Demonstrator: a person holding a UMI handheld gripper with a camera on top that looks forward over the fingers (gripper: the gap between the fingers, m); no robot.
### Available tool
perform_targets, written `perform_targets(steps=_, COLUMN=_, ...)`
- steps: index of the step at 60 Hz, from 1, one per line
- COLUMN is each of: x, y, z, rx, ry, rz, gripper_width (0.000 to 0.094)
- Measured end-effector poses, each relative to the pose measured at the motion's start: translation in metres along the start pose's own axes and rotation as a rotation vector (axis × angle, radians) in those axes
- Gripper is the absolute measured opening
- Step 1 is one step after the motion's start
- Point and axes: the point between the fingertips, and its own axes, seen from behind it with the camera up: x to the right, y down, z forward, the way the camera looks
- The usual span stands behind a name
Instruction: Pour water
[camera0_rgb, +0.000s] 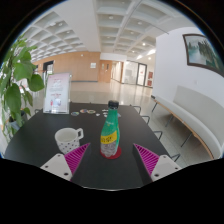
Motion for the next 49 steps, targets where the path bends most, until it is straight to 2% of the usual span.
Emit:
perform_targets(steps=25, x=-0.034, y=0.040, z=-0.183, rx=-0.025, ry=-0.029, rz=-0.023, gripper_width=0.0859)
perform_targets(steps=37, x=-0.026, y=0.054, z=-0.214, rx=-0.007, ry=-0.004, rz=-0.047, gripper_width=0.0853)
perform_targets(steps=49, x=-0.032, y=0.063, z=-0.223, rx=-0.018, ry=-0.030, rz=-0.036, gripper_width=0.0859)
